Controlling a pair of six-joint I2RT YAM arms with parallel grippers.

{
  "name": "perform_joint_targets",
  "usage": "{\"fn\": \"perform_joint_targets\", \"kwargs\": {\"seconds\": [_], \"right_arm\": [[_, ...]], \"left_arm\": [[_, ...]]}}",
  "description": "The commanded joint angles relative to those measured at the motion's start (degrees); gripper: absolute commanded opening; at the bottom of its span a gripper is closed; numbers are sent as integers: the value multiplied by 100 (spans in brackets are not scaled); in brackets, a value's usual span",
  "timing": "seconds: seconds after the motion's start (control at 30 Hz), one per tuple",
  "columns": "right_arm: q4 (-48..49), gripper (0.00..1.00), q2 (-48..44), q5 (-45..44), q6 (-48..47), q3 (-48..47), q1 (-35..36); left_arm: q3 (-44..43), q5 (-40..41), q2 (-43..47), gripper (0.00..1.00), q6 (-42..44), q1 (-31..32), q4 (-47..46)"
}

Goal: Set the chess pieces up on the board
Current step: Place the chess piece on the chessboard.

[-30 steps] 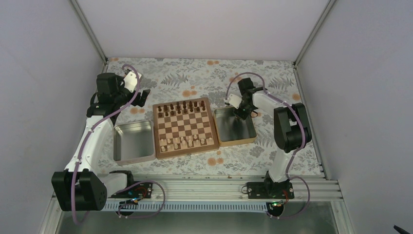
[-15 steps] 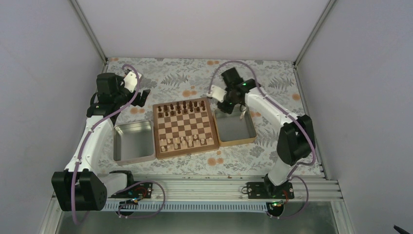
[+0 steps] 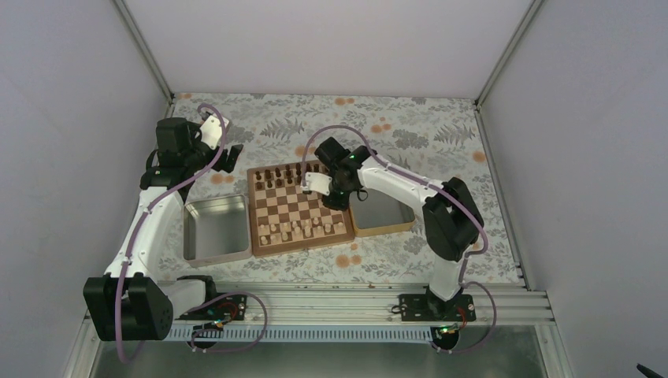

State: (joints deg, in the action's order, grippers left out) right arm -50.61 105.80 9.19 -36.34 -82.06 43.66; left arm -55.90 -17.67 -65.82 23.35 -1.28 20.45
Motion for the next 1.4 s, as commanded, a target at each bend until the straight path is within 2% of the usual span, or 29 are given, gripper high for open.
{"fn": "perform_joint_targets", "kwargs": {"seconds": [0.0, 0.63, 1.17, 1.37], "right_arm": [[-9, 10, 108, 167, 100, 51, 238], [21, 11, 221, 36, 101, 377, 353], [100, 25, 205, -80, 126, 358, 349], [-68, 26, -78, -226, 124, 421, 274]], "left_arm": [[53, -101, 78, 100, 47, -30, -15], [52, -96, 82, 100, 46, -29, -19], [70, -79, 79, 100, 55, -30, -28], [58, -87, 87, 100, 53, -30, -11]]}}
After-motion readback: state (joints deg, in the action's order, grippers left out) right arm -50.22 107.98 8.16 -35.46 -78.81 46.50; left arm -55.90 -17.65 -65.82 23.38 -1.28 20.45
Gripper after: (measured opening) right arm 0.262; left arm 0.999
